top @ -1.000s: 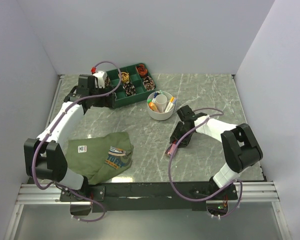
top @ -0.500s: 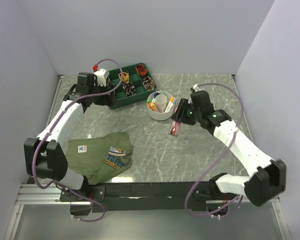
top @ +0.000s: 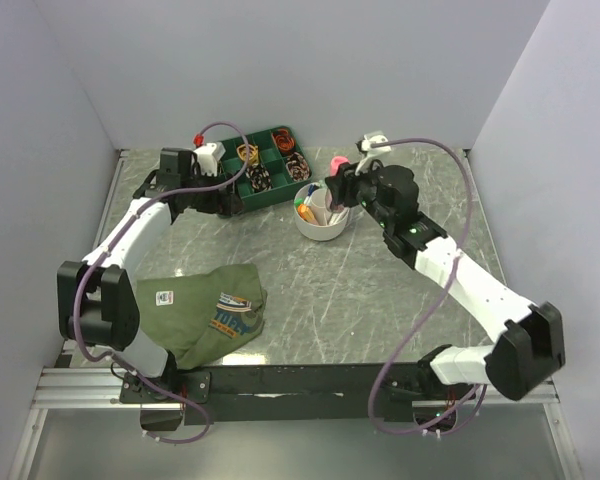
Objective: Sort the stationery into containers
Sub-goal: Place the stationery in the storage box.
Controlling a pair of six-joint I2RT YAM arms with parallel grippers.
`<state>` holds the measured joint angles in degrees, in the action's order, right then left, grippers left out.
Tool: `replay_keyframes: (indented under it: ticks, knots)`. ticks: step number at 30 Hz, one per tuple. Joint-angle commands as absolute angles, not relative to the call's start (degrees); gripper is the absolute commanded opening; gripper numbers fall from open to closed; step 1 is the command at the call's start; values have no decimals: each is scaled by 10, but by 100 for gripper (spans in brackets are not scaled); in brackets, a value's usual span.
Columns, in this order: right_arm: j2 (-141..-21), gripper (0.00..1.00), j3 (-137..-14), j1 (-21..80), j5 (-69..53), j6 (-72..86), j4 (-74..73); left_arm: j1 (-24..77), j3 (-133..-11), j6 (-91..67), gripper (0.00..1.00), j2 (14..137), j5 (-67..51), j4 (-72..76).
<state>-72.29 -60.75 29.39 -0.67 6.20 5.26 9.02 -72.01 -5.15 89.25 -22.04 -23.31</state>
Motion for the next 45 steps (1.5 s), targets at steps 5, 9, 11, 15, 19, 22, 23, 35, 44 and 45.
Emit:
replay_keyframes:
  ticks: [5,9,11,15,19,22,23,35,44,45]
  knots:
    - [-796,0,-601,299,4,-46,277,88,-751,-51,99,896,-274,-209]
    - [-830,0,-586,300,3,-68,350,88,-751,-44,100,896,-303,-222]
    - [-852,0,-588,300,2,-68,358,88,-747,-46,99,895,-302,-224]
    - [-881,0,-591,299,2,-63,382,88,-745,-41,99,895,-291,-227]
    - [-920,0,-606,298,2,-59,393,88,-749,-32,99,895,-284,-233]
    - [-940,0,-617,296,2,-55,394,88,-755,-28,99,899,-284,-236]
    - [-945,0,-620,294,3,-52,393,88,-756,-29,99,902,-285,-236]
    - [-993,0,-643,281,2,-40,381,87,-773,-30,100,924,-287,-229]
    - [-973,45,-630,281,11,-29,352,87,-773,-31,99,918,-288,-226]
    - [-960,54,-628,282,9,-29,345,88,-772,-32,100,916,-288,-226]
